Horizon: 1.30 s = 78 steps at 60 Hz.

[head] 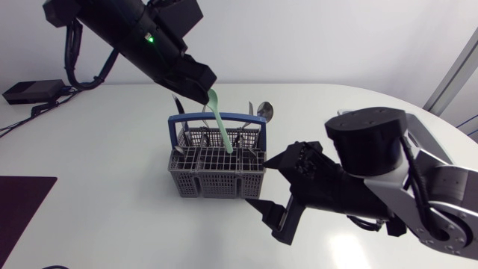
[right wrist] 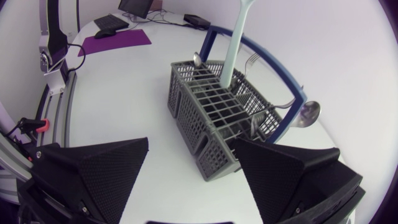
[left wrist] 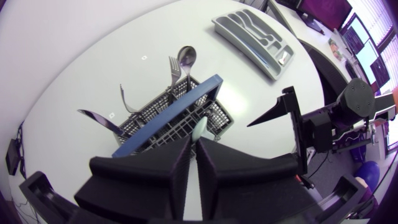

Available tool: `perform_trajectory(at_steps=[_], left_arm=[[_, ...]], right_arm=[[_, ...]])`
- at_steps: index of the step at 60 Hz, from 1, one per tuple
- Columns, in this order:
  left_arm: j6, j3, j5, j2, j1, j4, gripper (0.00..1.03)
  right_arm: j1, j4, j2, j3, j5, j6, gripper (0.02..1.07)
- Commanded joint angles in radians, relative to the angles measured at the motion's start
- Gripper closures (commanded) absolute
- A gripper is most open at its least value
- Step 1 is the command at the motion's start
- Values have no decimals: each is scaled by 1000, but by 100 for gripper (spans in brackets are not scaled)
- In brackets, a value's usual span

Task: Sort the cutlery from the basket into the organizer compartments.

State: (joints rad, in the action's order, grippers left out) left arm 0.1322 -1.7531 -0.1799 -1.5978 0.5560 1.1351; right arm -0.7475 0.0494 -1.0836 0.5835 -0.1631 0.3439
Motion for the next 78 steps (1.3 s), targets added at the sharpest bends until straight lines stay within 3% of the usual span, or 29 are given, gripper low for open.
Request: perform_trajectory(at_steps=[1, 11, 32, 48, 66, 78], left_arm=[[-19, 49, -56, -2, 9, -5, 94], [-40, 127, -139, 2, 21, -89, 94], [-118, 265, -178, 64, 16, -305, 94], [-149, 317, -184, 99, -1, -397, 94], [-157, 334, -194, 105, -2, -425, 94], [-169, 349, -214, 108, -11, -442, 94]], right_arm=[[-24, -25, 31, -10, 33, -6, 7], [-55, -72, 68, -10, 111, -6, 10], [-116, -217, 1, 3, 329, 14, 23], [-138, -292, -91, 65, 430, 21, 48], [-145, -329, -183, 145, 508, 21, 68], [-150, -355, -222, 167, 545, 35, 88]])
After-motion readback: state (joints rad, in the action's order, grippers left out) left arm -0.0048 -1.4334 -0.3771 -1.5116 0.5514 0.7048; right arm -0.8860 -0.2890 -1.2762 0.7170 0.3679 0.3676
